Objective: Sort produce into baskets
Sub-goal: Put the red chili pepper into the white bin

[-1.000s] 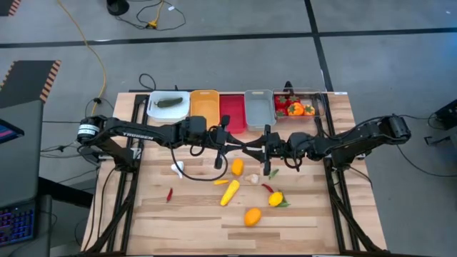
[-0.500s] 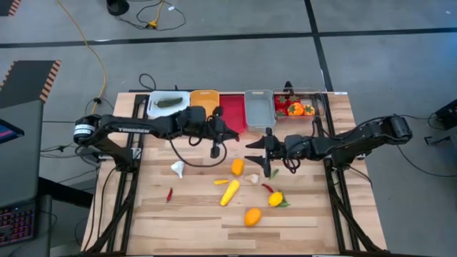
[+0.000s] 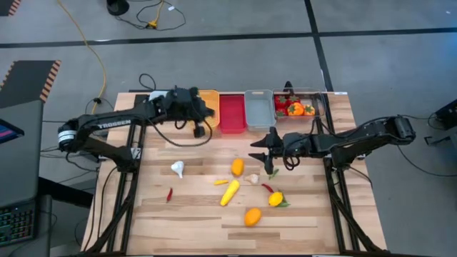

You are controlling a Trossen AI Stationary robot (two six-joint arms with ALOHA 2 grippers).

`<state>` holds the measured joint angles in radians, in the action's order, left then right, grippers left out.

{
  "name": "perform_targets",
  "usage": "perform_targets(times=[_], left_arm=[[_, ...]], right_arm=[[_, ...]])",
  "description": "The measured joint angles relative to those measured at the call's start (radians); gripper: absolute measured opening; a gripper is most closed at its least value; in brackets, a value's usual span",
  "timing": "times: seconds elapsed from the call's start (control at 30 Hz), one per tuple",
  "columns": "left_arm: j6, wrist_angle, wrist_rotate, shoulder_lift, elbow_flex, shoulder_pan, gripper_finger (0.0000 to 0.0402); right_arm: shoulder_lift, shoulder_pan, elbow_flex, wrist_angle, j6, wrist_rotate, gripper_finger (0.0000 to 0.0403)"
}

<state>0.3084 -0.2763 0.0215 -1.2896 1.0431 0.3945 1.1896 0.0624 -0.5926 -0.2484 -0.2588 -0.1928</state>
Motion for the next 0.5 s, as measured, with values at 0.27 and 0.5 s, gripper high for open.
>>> perform_targets(times=[0.27,0.5], left_arm=[[0.05,-0.202,0.204,0.015,0.0,0.196,0.0011],[0.048,-0.278,0.2,-0.042,0.0,0.349,0.0011]], right_arm=[[0.0,0.003,0.0,0.064,-0.083,0.007,0.0228],[0.001,0.007,0.0,0.105,-0.145,0.009,0.0227]])
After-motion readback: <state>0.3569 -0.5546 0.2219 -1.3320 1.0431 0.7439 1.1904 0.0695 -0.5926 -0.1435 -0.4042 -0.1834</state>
